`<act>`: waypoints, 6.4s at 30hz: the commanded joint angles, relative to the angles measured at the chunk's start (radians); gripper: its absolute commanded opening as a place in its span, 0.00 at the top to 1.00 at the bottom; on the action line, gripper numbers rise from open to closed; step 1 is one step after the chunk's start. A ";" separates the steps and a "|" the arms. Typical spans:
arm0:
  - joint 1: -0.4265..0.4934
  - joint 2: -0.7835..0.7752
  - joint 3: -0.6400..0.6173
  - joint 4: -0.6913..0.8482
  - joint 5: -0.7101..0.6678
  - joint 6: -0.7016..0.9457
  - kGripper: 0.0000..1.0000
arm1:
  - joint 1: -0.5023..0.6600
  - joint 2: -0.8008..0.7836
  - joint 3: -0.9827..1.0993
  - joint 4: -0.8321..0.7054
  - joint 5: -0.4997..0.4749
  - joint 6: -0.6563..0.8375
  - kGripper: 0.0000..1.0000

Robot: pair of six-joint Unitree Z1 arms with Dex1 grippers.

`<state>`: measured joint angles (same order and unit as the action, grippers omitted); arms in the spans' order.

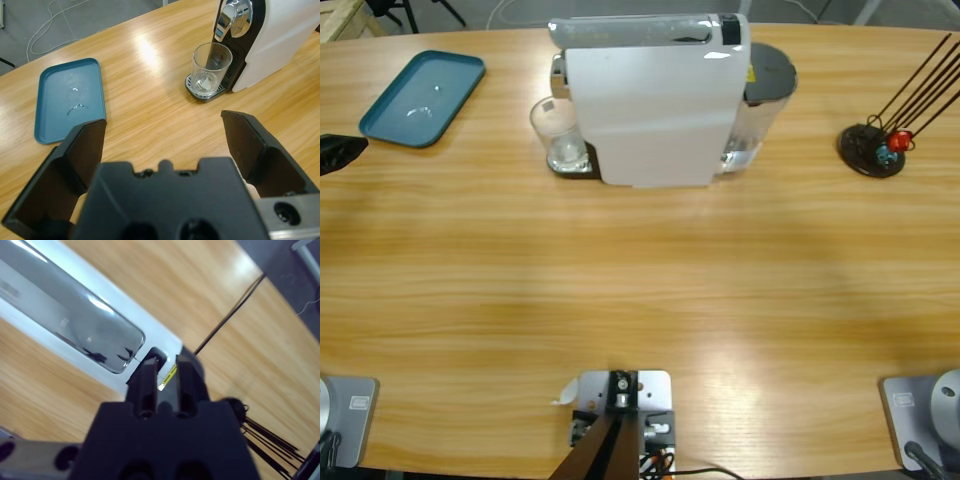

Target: Pour coffee

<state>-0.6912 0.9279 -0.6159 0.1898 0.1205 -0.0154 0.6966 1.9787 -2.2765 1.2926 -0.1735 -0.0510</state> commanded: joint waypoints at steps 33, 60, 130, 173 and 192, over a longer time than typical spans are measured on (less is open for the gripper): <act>-0.002 0.023 0.028 0.001 -0.015 -0.009 0.00 | 0.010 0.084 -0.091 0.100 0.012 0.023 1.00; -0.005 0.042 0.024 0.004 -0.019 -0.009 0.00 | 0.001 0.096 0.050 0.014 0.022 0.016 1.00; -0.012 0.031 0.022 0.019 -0.018 -0.009 0.00 | 0.039 -0.119 0.106 0.002 0.023 0.009 0.00; -0.013 0.054 0.018 0.025 -0.016 -0.020 0.00 | 0.038 0.085 -0.079 0.102 0.081 0.003 1.00; -0.013 0.075 0.015 0.023 -0.019 -0.020 0.00 | -0.014 0.133 -0.055 0.123 0.045 -0.007 1.00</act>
<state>-0.6968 0.9729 -0.6160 0.1966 0.1091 -0.0254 0.7074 2.0426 -2.3529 1.4040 -0.1029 -0.0420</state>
